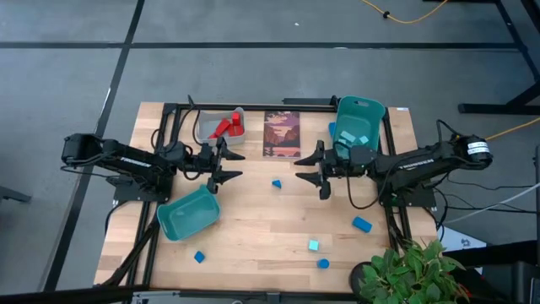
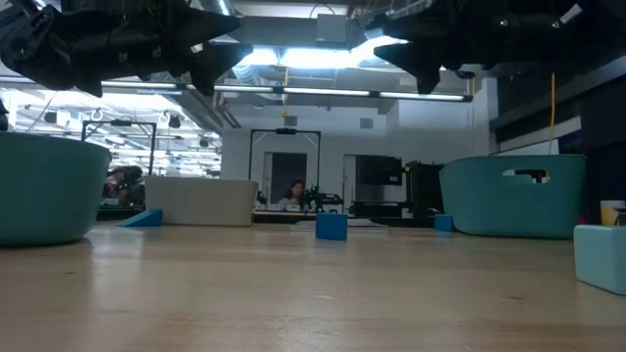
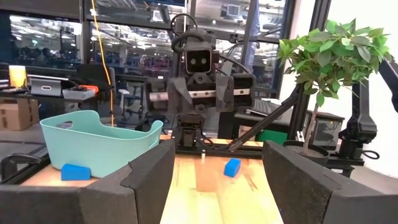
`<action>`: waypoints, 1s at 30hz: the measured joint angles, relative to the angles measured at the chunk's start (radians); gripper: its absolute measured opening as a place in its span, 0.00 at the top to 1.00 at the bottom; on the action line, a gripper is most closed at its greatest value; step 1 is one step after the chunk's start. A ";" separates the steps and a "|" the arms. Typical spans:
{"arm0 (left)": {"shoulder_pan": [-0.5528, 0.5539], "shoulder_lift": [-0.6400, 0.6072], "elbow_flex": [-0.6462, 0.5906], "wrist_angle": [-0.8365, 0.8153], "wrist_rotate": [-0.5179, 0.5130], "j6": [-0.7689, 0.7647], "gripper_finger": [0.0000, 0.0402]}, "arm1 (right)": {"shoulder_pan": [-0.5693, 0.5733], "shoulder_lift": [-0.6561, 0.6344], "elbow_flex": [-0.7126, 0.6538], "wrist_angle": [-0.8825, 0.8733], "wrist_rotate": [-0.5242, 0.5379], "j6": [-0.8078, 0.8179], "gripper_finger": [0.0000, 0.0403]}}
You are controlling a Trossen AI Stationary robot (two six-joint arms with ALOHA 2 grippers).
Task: Sort & place blocks by color
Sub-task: Put the light blue block into the right green bin
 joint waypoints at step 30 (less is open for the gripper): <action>-0.002 0.000 0.000 0.007 -0.033 -0.034 0.41 | 0.659 0.392 0.497 -1.089 0.335 0.604 0.54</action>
